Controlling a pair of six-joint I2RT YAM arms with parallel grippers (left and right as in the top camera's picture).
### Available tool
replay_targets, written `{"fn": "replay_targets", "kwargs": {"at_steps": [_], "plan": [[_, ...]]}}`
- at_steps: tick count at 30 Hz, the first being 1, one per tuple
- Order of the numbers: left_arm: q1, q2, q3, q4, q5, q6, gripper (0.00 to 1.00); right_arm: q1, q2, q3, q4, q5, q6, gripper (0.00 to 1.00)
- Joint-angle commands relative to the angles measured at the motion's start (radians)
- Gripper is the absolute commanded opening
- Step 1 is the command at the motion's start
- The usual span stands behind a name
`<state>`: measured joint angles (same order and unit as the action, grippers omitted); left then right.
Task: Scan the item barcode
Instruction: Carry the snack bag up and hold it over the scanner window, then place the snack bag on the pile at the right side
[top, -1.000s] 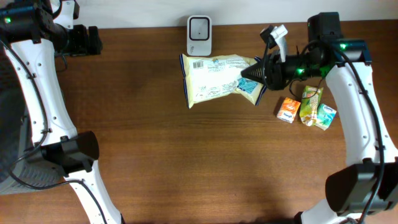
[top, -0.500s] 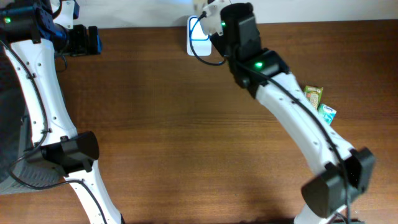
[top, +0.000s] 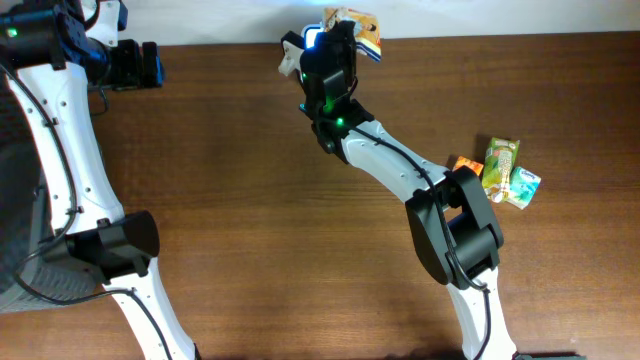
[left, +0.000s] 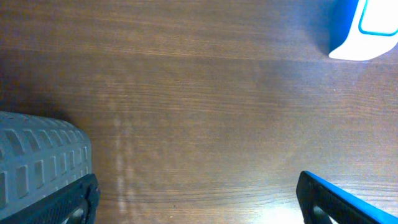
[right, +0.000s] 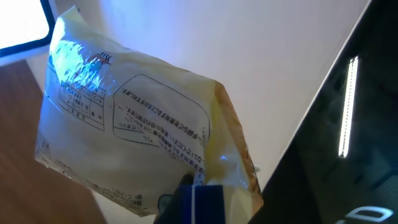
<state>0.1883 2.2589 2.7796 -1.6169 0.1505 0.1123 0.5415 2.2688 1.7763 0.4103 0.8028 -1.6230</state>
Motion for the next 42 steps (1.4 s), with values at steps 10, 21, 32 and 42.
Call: {"fn": "replay_targets", "kwargs": {"at_steps": [10,21,32,42], "plan": [[-0.012,-0.006,0.007,-0.001,0.011,0.01,0.99,-0.04,0.048,0.019,0.183,-0.15,-0.184,0.04],[-0.009,-0.006,0.007,-0.001,0.011,0.01,0.99,-0.071,0.074,0.019,0.2,-0.26,-0.206,0.04],[-0.01,-0.006,0.007,-0.001,0.011,0.01,0.99,-0.066,0.079,0.019,0.2,-0.26,-0.206,0.04],[0.01,-0.006,0.007,-0.001,0.011,0.01,0.99,-0.026,-0.185,0.018,0.008,-0.145,0.081,0.04]]}}
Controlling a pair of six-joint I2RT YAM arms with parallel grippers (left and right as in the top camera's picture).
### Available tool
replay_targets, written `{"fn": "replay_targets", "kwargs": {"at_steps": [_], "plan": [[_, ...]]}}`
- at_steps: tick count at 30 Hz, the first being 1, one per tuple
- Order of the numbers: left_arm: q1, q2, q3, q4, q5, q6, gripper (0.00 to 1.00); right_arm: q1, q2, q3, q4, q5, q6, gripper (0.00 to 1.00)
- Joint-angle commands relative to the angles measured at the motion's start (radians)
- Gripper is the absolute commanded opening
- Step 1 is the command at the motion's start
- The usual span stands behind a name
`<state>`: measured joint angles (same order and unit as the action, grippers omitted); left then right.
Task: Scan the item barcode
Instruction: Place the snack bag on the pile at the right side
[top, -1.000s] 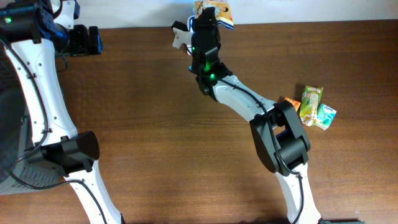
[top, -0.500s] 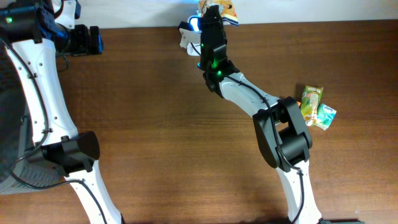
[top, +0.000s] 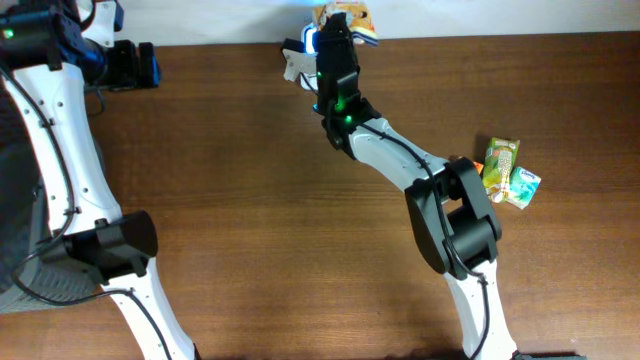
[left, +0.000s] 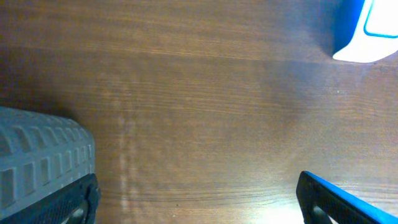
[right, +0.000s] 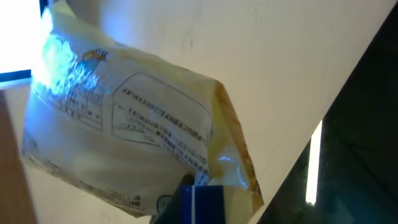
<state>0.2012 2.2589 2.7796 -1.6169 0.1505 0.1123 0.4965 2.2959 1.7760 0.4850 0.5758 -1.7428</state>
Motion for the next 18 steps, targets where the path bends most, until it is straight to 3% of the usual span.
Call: {"fn": "replay_targets", "kwargs": {"at_steps": [1,5,7,9,10,12,15,18], "plan": [[-0.005,-0.006,0.007,-0.001,0.011,0.01,0.99,0.021,-0.258,0.018,-0.151,0.085,0.253,0.04],[0.0,-0.006,0.007,-0.001,0.011,0.01,0.99,0.018,-0.554,0.019,-0.662,0.051,0.788,0.04],[0.0,-0.006,0.007,-0.001,0.011,0.01,0.99,-0.028,-0.663,0.019,-0.865,-0.118,1.13,0.04],[-0.002,-0.006,0.007,-0.001,0.011,0.01,0.99,-0.185,-0.765,0.019,-1.066,-0.435,1.566,0.04],[-0.002,-0.006,0.007,-0.001,0.011,0.01,0.99,-0.249,-0.781,0.019,-1.13,-0.513,1.683,0.04],[-0.001,-0.006,0.007,-0.001,0.011,0.01,0.99,-0.417,-0.785,0.018,-1.273,-0.657,1.891,0.04],[-0.001,-0.006,0.007,-0.001,0.011,0.01,0.99,-0.606,-0.74,-0.004,-1.403,-0.689,2.043,0.04],[-0.001,-0.006,0.007,-0.001,0.011,0.01,0.99,-0.702,-0.637,-0.045,-1.42,-0.693,2.048,0.04]]}}
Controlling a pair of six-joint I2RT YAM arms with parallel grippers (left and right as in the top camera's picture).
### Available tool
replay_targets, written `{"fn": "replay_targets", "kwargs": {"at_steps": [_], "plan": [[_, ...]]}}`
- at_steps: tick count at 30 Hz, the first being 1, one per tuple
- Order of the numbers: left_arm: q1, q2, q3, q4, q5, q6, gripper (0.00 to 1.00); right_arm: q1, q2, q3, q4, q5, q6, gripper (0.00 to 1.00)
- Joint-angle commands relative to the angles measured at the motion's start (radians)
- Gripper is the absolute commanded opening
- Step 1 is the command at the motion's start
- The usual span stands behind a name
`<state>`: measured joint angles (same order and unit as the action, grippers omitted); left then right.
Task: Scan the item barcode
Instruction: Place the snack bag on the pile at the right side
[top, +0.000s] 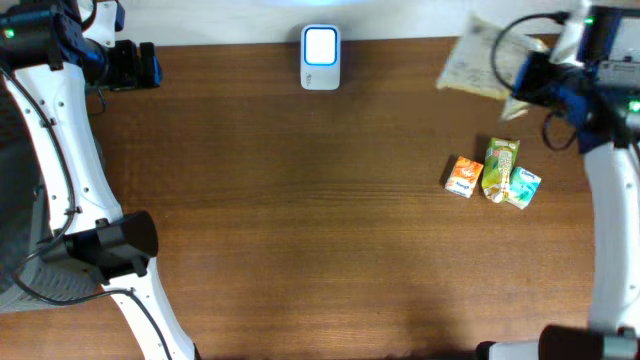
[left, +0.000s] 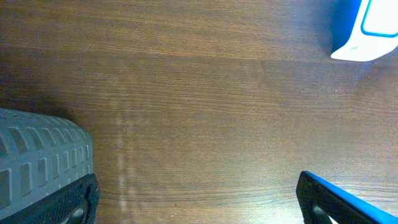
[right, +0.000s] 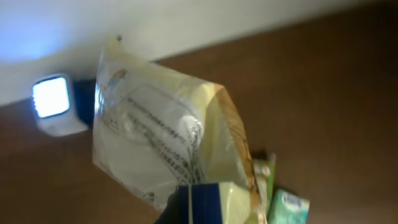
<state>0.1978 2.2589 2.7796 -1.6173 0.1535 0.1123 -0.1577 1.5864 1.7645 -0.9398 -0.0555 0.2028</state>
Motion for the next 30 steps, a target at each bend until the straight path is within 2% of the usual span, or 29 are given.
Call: {"fn": "replay_targets", "kwargs": {"at_steps": [1,5,9,10,13,14,16,19,21,26,30], "plan": [[0.002,-0.006,0.007,0.0,0.008,0.01,0.99,-0.055,0.114,-0.043,0.012,-0.061,0.102,0.04],[0.002,-0.006,0.007,0.0,0.008,0.01,0.99,-0.053,0.317,-0.048,0.039,-0.051,0.103,0.04],[0.002,-0.006,0.007,0.0,0.008,0.01,0.99,-0.053,0.449,-0.048,-0.003,0.088,0.102,0.04],[0.002,-0.006,0.007,0.0,0.008,0.01,0.99,-0.053,0.448,-0.048,-0.014,0.096,0.101,0.09],[0.002,-0.006,0.007,0.0,0.008,0.01,0.99,-0.053,0.41,-0.022,-0.059,0.094,0.101,0.57],[0.002,-0.006,0.007,0.0,0.008,0.01,0.99,-0.052,0.385,0.018,-0.104,0.09,0.1,0.76],[0.002,-0.006,0.007,0.0,0.008,0.01,0.99,-0.051,0.338,0.103,-0.184,0.082,0.083,0.99],[0.002,-0.006,0.007,0.0,0.008,0.01,0.99,-0.029,0.22,0.322,-0.375,0.006,-0.01,0.99],[0.002,-0.006,0.007,0.0,0.008,0.01,0.99,0.014,0.156,0.387,-0.443,-0.059,-0.079,0.99],[0.002,-0.006,0.007,0.0,0.008,0.01,0.99,0.177,-0.044,0.397,-0.601,-0.077,-0.09,0.99],[0.002,-0.006,0.007,0.0,0.008,0.01,0.99,0.239,-0.11,0.397,-0.65,-0.076,-0.091,0.99]]}}
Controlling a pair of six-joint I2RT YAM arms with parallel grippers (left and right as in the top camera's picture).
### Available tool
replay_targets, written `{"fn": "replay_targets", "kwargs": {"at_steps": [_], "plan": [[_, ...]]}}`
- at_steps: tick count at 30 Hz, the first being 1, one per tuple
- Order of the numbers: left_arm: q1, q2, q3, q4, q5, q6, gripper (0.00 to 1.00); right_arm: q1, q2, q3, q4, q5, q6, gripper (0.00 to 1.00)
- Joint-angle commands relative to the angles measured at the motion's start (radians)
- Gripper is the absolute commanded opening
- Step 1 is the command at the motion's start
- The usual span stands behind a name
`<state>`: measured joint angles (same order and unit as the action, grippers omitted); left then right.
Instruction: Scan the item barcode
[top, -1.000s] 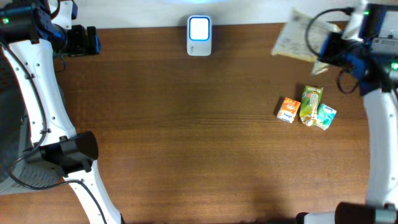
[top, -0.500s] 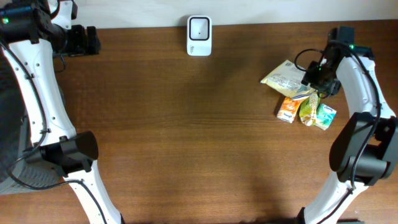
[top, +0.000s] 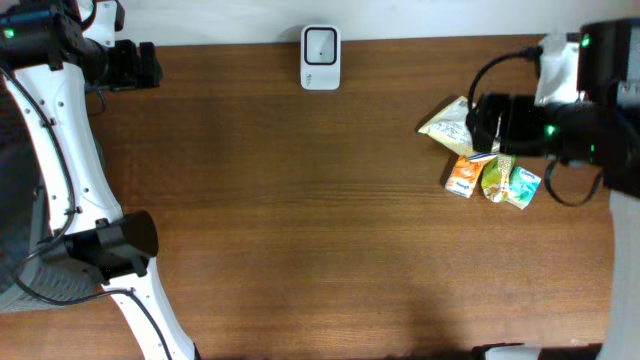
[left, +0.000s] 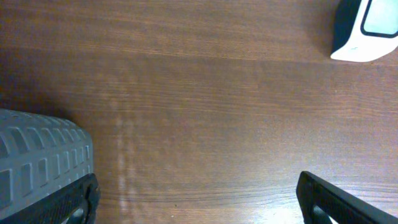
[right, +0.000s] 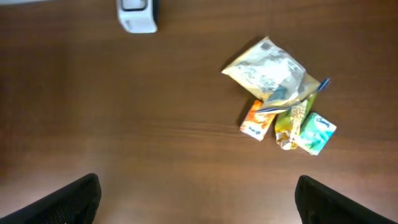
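Note:
The pale yellow snack bag (top: 445, 124) (right: 268, 70) lies flat on the table, touching the small packs on the right. The white scanner (top: 320, 45) (right: 137, 14) (left: 365, 30) stands at the back edge with its window dark. My right gripper (top: 486, 125) (right: 198, 200) is high above the table just right of the bag, open and holding nothing. My left gripper (top: 136, 63) (left: 198, 200) stays at the far left back, open over bare wood.
An orange carton (top: 462, 178) (right: 253, 121), a green pouch (top: 497, 168) (right: 287, 127) and a teal pack (top: 523, 187) (right: 316, 133) lie together beside the bag. A grey ribbed block (left: 38, 157) sits under the left wrist.
The bag was held up in my right gripper at the back right; now it lies on the table by the small packs and the gripper is open. The scanner's bright window has gone dark.
My right gripper held the yellow bag over the glowing scanner at the back edge, at both of the first two moments. Then it held the bag at the far right back. Now the bag rests by the packs, released. The left arm has stayed put.

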<state>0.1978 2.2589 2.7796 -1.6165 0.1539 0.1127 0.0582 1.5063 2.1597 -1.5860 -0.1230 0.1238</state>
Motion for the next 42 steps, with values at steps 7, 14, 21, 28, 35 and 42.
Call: {"fn": "replay_targets", "kwargs": {"at_steps": [7,14,21,28,35,42], "plan": [[0.002,-0.006,0.007,-0.001,0.007,0.009,0.99,0.019,-0.022,0.0,-0.036,0.033,-0.013,0.99],[0.002,-0.006,0.007,-0.001,0.007,0.009,0.99,0.039,-0.211,-0.272,0.36,0.148,-0.024,0.99],[0.002,-0.006,0.007,-0.001,0.007,0.009,0.99,-0.012,-0.678,-0.967,0.843,0.123,-0.042,0.99],[0.002,-0.006,0.007,-0.001,0.007,0.009,0.99,-0.054,-1.151,-1.724,1.407,0.087,-0.042,0.99],[0.002,-0.006,0.007,-0.001,0.007,0.009,0.99,-0.052,-1.435,-2.112,1.613,0.067,-0.042,0.99],[0.002,-0.006,0.007,-0.001,0.007,0.009,0.99,-0.044,-1.503,-2.154,1.513,0.07,-0.042,0.99]]}}
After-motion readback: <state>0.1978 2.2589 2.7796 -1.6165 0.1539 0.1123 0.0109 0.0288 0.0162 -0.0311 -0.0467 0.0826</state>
